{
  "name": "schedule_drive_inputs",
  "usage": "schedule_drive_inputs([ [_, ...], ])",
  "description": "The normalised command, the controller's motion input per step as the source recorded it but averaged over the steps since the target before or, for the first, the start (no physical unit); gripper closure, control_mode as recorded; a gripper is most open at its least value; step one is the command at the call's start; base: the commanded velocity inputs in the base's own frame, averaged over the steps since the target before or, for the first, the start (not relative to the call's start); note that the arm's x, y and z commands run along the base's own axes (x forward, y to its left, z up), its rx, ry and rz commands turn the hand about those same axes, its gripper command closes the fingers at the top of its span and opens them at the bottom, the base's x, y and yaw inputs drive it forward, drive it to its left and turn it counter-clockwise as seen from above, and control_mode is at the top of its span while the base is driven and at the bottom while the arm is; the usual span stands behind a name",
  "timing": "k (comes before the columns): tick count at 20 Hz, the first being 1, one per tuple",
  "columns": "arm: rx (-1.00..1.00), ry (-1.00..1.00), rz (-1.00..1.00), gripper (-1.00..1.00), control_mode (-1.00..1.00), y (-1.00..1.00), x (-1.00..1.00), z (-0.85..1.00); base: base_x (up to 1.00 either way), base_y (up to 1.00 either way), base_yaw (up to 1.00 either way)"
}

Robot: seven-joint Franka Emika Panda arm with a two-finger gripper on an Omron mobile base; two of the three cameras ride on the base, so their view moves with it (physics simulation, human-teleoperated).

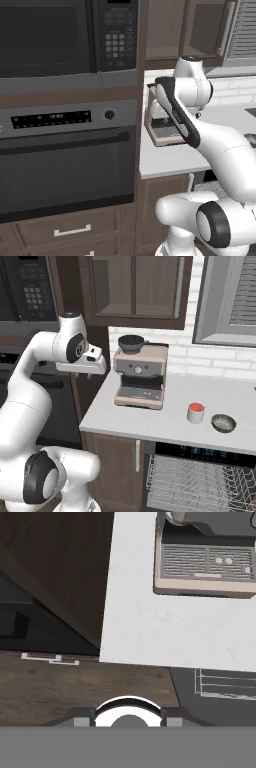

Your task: Pick up the cup and bowl from the counter, place them in the dishwasher, and close the dishwasher door.

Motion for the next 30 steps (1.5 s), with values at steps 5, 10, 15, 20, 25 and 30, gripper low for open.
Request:
schedule_drive_inputs([
  [5,0.0,-0.02,-0.03,-1.0,-1.0,-0.07,-0.29,-0.04,0.0,0.0,0.0],
  [10,-0.02,-0.04,0.0,-1.0,-1.0,0.0,-0.98,-0.2,0.0,0.0,0.0],
  [15,0.0,0.02,0.0,-1.0,-1.0,0.0,-0.74,-0.4,0.0,0.0,0.0],
  [20,0.08,0.02,-0.04,-1.0,1.0,0.0,-0.33,-0.25,-0.02,0.0,-0.02],
  [25,0.0,0.0,0.0,-1.0,1.0,0.0,0.0,0.0,-0.08,0.83,-0.38],
  [30,0.0,0.0,0.0,-1.0,1.0,0.0,0.0,0.0,0.0,0.72,-0.66],
])
